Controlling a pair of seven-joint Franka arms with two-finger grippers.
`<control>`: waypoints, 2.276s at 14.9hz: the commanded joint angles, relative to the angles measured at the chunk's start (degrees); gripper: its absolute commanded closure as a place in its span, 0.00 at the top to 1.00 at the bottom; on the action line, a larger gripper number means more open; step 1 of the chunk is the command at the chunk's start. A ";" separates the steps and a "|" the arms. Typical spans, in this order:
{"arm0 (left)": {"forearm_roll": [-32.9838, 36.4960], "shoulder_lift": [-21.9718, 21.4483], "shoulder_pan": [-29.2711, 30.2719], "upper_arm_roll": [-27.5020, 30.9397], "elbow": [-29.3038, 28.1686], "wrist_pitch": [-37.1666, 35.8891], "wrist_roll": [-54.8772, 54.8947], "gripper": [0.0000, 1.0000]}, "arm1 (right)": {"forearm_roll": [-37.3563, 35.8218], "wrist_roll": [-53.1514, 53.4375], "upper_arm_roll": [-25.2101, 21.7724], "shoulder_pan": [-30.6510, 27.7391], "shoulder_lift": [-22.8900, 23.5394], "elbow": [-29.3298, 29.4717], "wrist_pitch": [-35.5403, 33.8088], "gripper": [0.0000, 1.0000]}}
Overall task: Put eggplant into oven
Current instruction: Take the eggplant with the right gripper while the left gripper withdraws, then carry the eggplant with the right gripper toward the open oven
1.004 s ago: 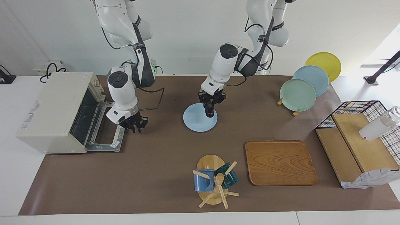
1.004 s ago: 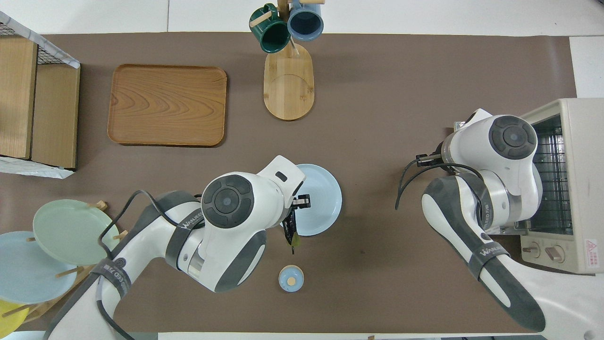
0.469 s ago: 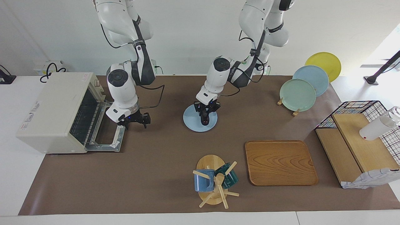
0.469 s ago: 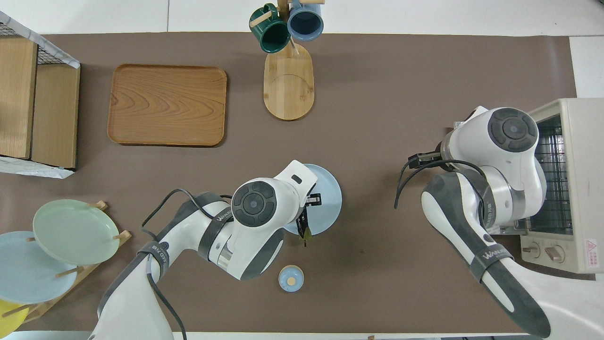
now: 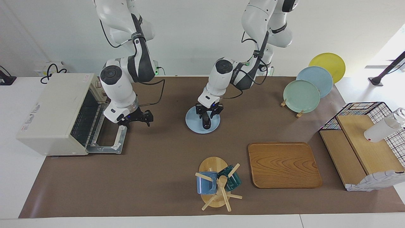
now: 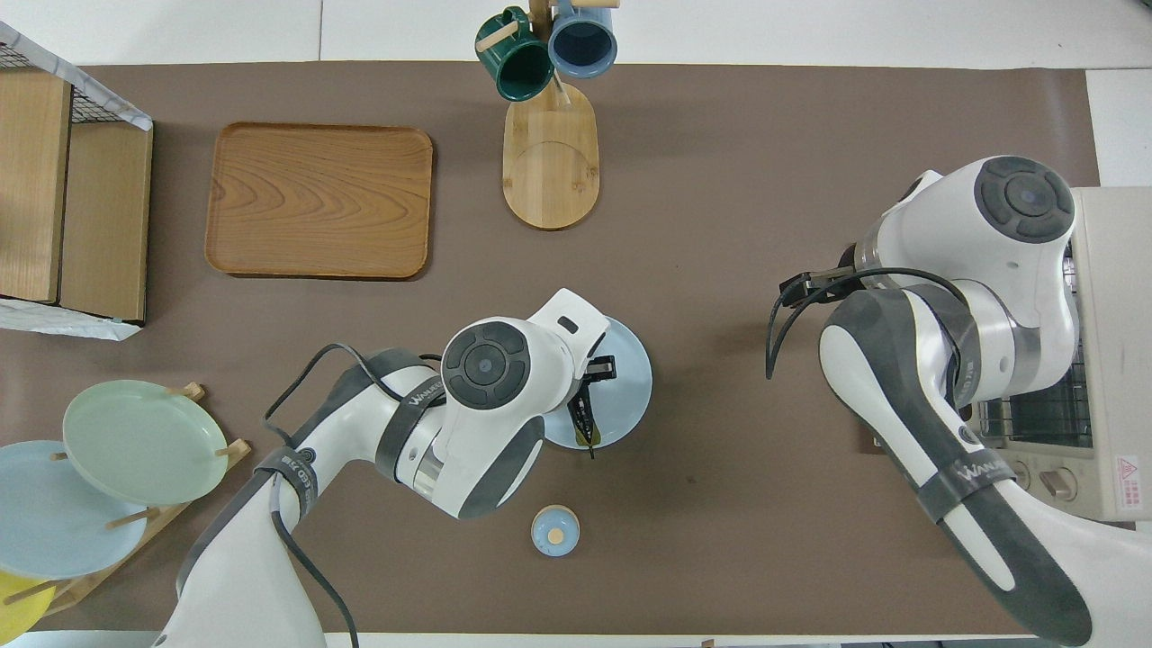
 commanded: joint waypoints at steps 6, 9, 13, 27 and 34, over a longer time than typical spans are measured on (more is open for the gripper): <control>-0.77 -5.93 10.82 0.62 11.80 -22.84 7.65 1.00 | 3.44 7.09 6.44 2.23 3.19 12.80 -11.03 1.00; 0.81 -7.94 18.02 0.71 14.89 -29.89 15.46 1.00 | 0.30 19.22 6.71 14.15 5.64 16.14 -8.33 1.00; 4.50 -12.42 26.83 0.71 14.99 -35.26 25.85 1.00 | -4.81 35.66 6.88 26.54 15.91 25.02 -7.62 1.00; 8.81 -18.41 31.42 0.62 19.45 -48.35 31.67 1.00 | -14.05 38.43 6.97 32.65 15.50 9.84 6.97 0.39; 9.52 -17.97 31.50 0.36 21.14 -48.29 31.58 1.00 | -14.13 39.40 6.88 32.66 15.32 9.65 7.43 0.00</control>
